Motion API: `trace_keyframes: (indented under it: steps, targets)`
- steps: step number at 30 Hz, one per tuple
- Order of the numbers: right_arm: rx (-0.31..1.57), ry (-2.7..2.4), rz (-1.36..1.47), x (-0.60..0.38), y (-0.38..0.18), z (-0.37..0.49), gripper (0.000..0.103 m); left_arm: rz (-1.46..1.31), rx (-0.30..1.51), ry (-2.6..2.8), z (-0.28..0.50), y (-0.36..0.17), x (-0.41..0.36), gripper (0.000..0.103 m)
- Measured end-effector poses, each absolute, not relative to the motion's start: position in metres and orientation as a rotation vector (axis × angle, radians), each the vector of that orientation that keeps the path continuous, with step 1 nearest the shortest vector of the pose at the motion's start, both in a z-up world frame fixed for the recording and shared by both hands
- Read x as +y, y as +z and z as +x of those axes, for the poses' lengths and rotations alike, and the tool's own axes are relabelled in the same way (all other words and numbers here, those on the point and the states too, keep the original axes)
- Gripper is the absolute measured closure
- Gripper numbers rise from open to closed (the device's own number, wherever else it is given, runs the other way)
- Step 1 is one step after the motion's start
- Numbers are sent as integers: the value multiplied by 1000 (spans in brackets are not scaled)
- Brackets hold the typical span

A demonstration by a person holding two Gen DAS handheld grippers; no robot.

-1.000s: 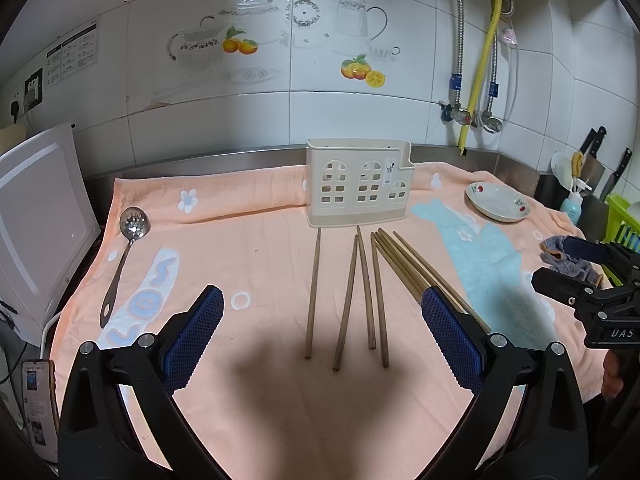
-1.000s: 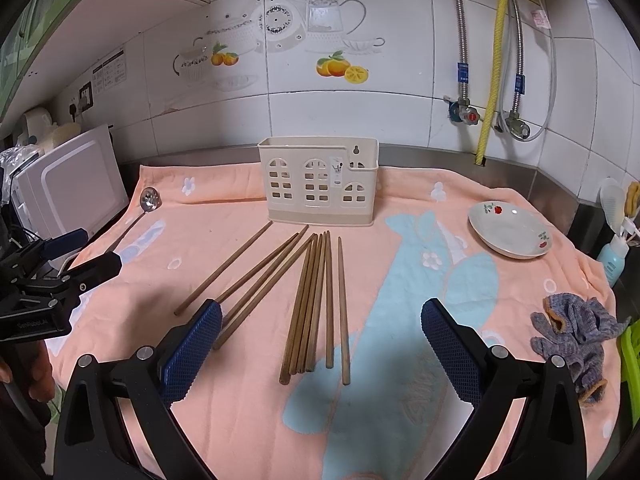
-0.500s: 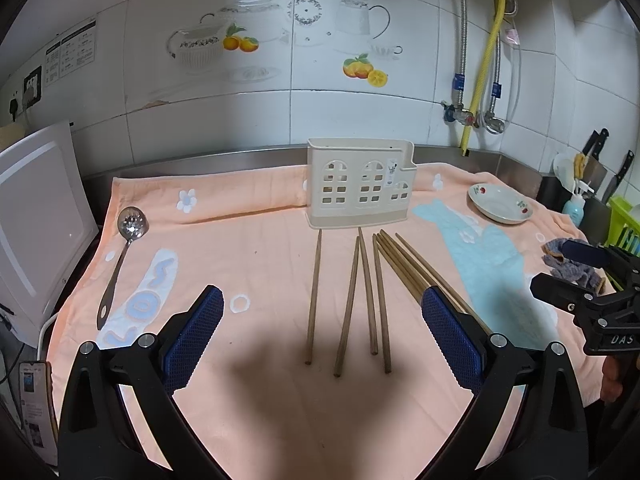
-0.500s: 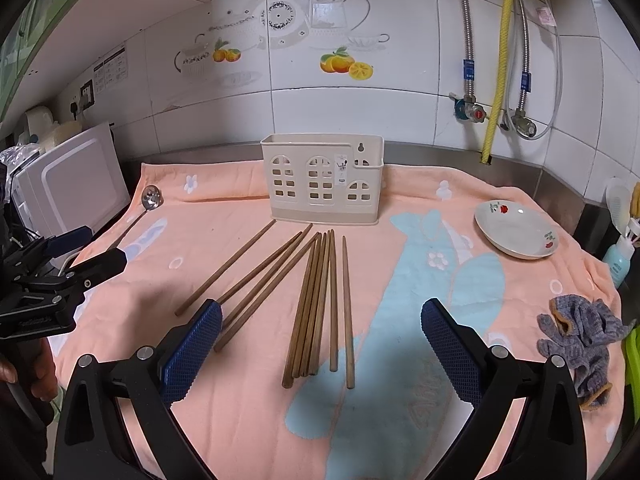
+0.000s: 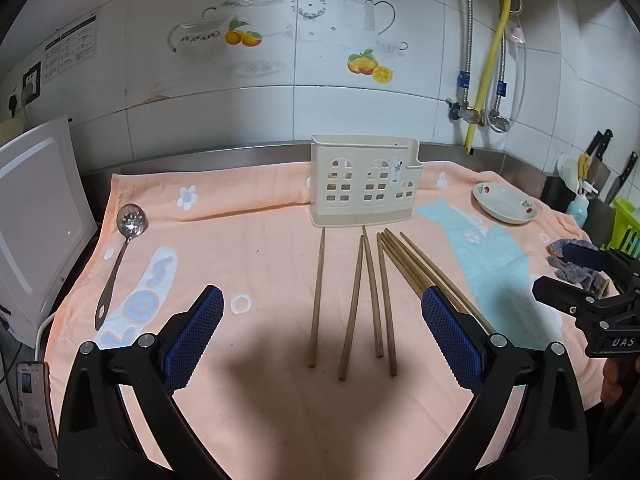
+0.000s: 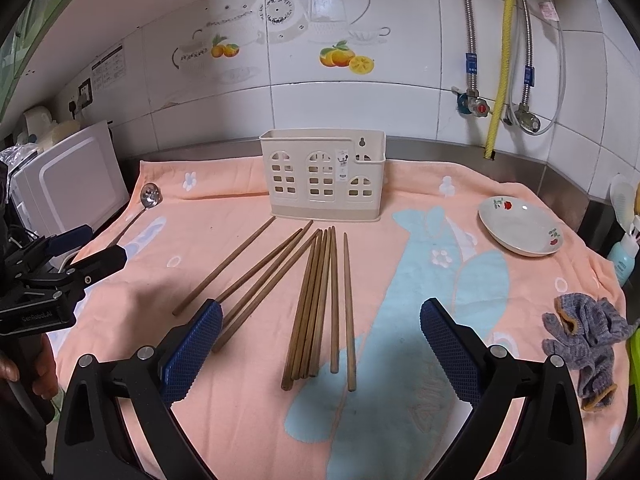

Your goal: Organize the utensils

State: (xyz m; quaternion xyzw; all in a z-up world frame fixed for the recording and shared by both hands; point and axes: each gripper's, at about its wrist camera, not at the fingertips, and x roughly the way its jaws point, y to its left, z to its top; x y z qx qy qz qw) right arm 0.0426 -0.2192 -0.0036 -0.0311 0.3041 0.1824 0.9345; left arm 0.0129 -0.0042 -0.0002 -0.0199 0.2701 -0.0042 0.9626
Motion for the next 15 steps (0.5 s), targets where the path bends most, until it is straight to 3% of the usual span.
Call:
trace_keyframes:
  steps: [15]
  targets:
    - [659, 363, -63, -222, -18, 59, 8, -57, 577, 3, 30, -11, 5, 6]
